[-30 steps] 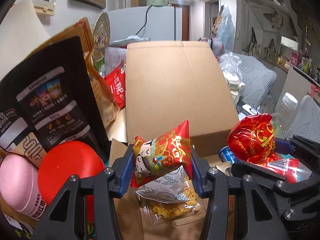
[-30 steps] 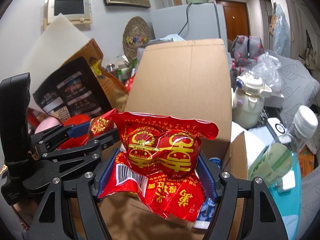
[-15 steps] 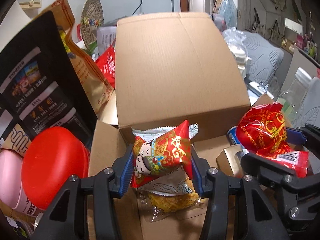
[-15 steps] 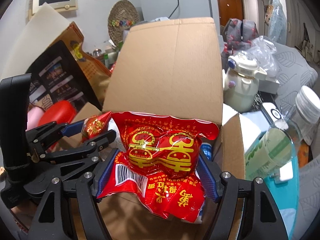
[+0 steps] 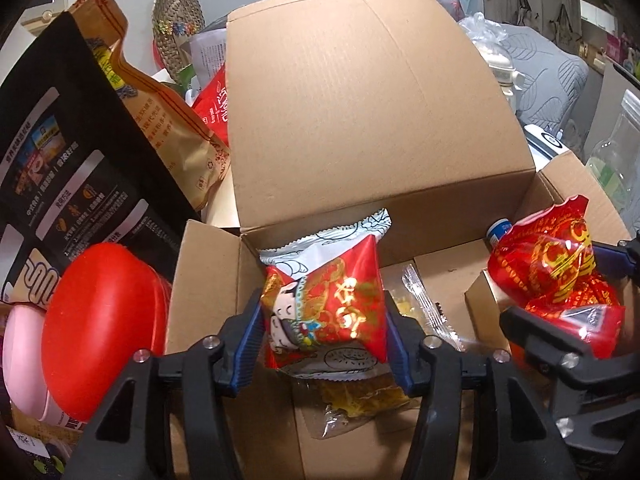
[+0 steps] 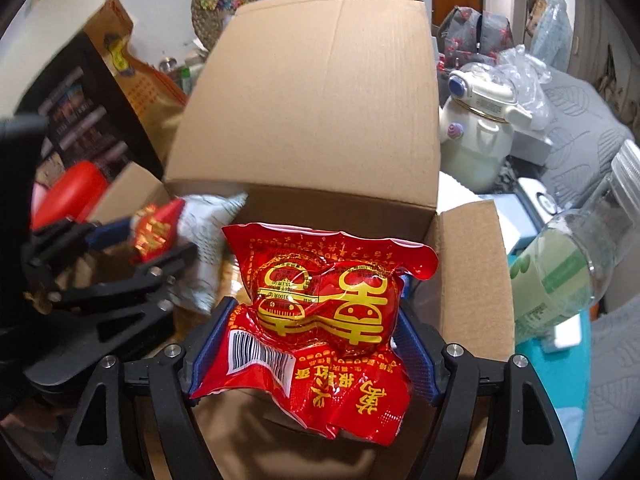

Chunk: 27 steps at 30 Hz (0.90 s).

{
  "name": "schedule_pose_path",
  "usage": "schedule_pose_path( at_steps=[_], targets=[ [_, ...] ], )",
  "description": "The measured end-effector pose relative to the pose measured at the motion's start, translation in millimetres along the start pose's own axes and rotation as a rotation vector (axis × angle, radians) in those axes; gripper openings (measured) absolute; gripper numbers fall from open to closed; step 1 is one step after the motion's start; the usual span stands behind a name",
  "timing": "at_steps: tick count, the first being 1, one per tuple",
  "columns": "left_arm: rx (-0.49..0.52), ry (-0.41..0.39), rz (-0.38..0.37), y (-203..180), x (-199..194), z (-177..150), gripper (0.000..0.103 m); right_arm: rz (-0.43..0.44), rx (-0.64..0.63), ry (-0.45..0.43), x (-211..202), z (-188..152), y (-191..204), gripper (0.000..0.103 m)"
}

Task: Organize snacks
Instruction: 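Lower the red packs into the cardboard box with both grippers, then open both grippers to release the red packs in the box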

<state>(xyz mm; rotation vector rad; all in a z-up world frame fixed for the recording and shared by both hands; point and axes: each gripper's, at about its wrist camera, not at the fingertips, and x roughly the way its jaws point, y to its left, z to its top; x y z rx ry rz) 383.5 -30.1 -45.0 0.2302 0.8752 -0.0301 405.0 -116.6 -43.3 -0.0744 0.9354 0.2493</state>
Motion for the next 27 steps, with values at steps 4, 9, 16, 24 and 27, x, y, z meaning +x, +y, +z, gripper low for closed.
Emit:
schedule_pose_path(
  at_steps=[4,9,16,24,27],
  targets=[
    [0.003,0.014,0.010,-2.1,1.6,0.8,0.058,-0.030,-0.010,0.016,3.7,-0.7,0.4,0.078],
    [0.002,0.026,0.012,-6.3,4.8,2.3,0.065,-0.086,-0.026,-0.003,-1.2,-1.0,-0.6,0.078],
    [-0.021,0.020,-0.015,-1.6,2.3,4.2,0.065,-0.089,-0.027,-0.007,-2.6,-0.8,-1.4,0.078],
    [-0.055,-0.032,-0.016,9.9,-16.3,5.9,0.065,-0.051,-0.023,-0.039,-14.7,-0.2,2.5,0.078],
    [-0.067,-0.049,-0.009,14.6,-23.1,6.4,0.065,-0.041,-0.018,-0.051,-19.6,0.8,3.1,0.078]
  ],
)
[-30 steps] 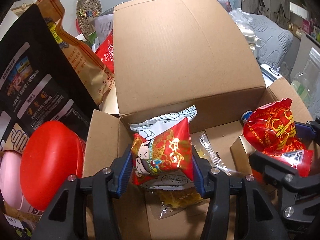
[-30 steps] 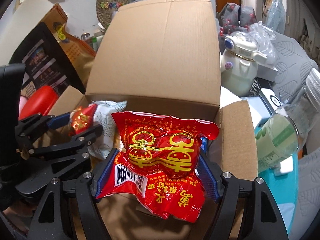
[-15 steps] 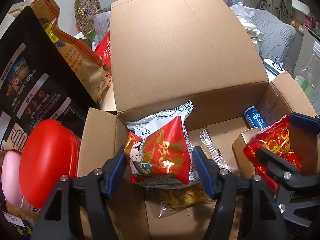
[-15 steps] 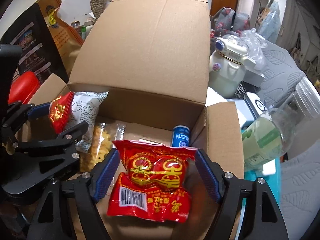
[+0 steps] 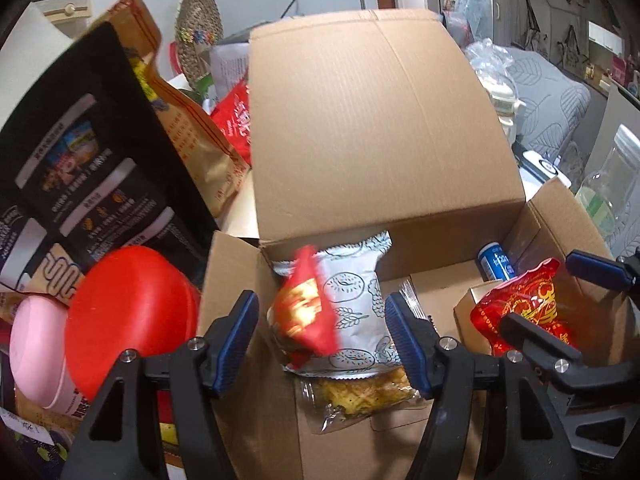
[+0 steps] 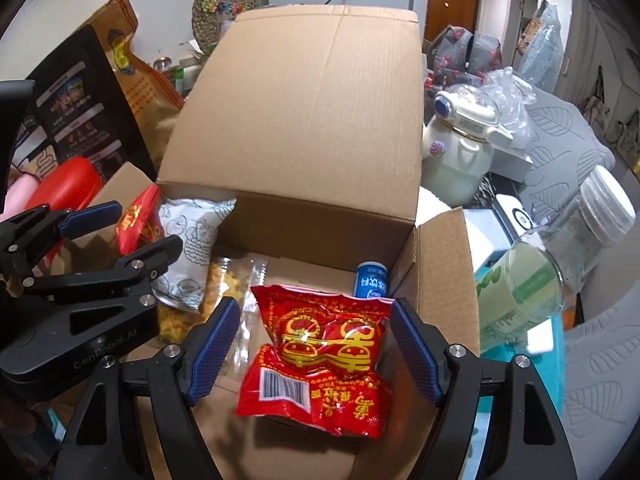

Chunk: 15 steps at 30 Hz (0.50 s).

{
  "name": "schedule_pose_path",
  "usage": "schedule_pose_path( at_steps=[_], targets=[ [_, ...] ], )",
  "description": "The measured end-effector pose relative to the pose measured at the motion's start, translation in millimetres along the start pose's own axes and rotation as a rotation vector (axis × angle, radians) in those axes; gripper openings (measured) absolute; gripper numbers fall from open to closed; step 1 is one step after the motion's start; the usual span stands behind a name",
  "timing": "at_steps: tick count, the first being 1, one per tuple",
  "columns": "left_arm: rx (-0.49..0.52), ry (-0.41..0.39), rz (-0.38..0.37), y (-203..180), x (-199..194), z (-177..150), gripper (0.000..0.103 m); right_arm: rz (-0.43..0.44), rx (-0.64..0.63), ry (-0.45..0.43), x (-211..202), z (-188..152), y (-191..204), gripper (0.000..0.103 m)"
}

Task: Organize snacks
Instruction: 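Open both grippers to release the red packs in the box, then withdraw both tools from the box toward the remaining snacks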

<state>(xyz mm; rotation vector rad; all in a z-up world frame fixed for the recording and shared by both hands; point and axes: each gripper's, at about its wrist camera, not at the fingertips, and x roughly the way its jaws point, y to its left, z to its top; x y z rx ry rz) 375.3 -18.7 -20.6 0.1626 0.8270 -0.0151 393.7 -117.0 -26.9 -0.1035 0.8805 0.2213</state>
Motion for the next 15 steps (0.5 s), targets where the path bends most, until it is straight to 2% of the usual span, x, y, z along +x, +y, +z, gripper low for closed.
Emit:
schedule_pose_path(
  at_steps=[15],
  targets=[
    [-0.042,-0.103,-0.023,15.1,-43.9,2.3,0.065,0.016,-0.019,-0.112,-41.2,2.8,7.6,0.078]
  ],
)
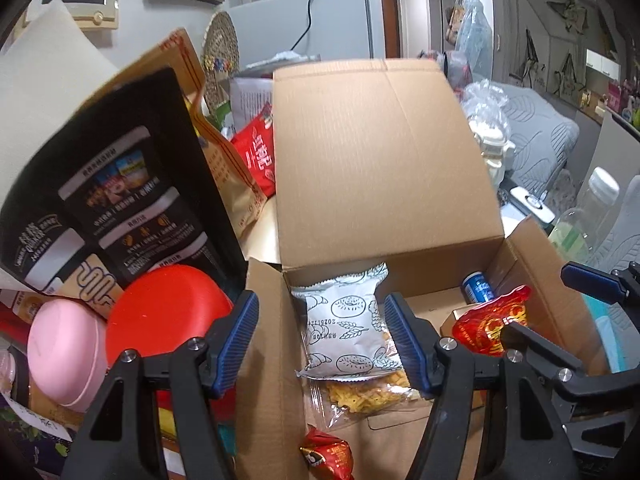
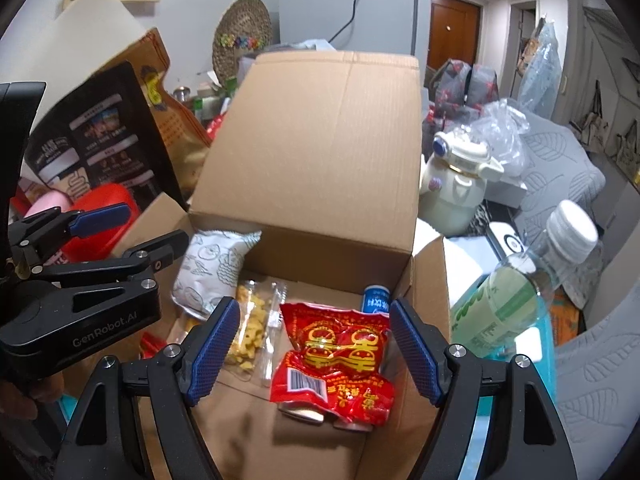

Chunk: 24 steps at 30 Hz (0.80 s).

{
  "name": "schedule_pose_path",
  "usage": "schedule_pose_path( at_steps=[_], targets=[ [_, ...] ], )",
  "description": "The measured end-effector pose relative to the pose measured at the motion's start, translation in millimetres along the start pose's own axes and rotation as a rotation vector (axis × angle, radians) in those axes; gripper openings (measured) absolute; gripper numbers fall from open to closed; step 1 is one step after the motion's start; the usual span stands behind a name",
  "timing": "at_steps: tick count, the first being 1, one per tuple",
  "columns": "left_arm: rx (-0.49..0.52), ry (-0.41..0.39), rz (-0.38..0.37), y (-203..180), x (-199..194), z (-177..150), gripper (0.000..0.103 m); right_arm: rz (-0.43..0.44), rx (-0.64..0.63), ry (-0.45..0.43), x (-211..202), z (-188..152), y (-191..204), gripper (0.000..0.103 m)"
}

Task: Organize snacks
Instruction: 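Withdraw both tools from the box toward the remaining snacks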

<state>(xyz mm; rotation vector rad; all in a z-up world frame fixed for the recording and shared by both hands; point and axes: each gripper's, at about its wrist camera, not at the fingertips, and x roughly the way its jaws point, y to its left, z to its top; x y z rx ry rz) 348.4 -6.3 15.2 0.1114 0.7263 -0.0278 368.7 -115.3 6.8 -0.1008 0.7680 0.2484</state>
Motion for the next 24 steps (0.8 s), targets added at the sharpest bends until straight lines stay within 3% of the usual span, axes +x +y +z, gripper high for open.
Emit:
schedule_pose_path(
  at_steps=[13,24],
  targets=[
    [-0.003,-0.119,-0.008,-2.1,-66.0,-5.5,0.065,-0.026,-0.018,-0.149,-66.6,-1.7,8.8,0.078],
    [0.054,-0.164,-0.077,-24.8,-126.7,-30.5,0.065,-0.067,0.008,-0.181,-128.0,-33.3,4.2,0.079]
  ],
)
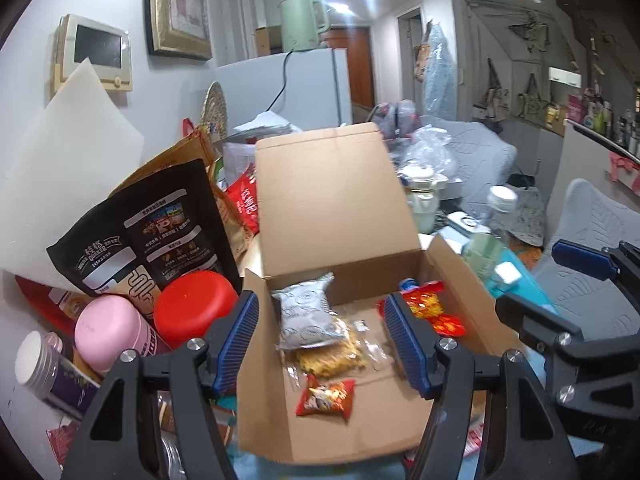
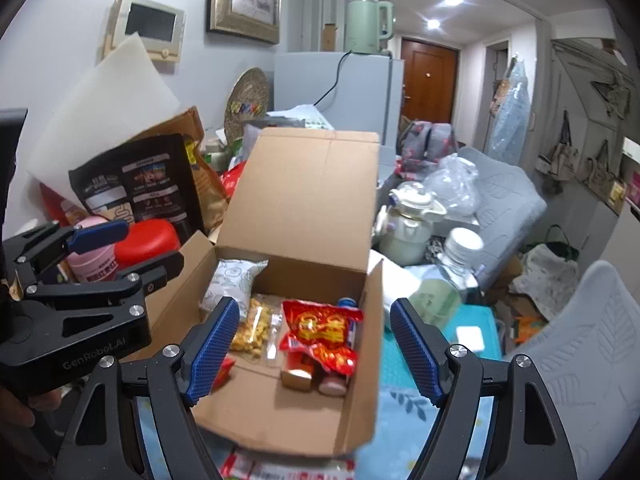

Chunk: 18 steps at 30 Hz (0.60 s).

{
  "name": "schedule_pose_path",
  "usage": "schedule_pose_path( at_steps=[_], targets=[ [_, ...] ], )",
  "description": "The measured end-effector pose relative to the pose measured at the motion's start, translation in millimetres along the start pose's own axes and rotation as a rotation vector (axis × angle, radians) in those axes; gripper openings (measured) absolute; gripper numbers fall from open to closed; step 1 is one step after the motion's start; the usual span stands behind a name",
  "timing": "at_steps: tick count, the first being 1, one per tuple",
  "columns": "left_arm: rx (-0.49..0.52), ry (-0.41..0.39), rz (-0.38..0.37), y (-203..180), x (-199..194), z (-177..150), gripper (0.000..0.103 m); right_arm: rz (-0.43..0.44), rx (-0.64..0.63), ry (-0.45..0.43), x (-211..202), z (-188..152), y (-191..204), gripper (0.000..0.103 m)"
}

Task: Organize snacks
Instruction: 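Withdraw both tools from the box toward the remaining snacks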

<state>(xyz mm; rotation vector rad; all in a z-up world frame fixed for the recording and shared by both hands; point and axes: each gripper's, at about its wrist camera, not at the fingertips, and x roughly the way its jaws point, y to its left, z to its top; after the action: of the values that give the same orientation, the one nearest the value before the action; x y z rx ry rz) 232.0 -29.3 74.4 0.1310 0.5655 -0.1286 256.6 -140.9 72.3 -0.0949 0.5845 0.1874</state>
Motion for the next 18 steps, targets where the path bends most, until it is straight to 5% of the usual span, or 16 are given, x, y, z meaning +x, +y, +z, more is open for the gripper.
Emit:
schedule_pose_path(
  at_steps=[18],
  targets=[
    [0.062,0.018,-0.135,-55.2,-76.6,-64.5,0.065,-0.080,0.085,-0.014,-97.2,-72.8,-23.0,0.081]
  ],
)
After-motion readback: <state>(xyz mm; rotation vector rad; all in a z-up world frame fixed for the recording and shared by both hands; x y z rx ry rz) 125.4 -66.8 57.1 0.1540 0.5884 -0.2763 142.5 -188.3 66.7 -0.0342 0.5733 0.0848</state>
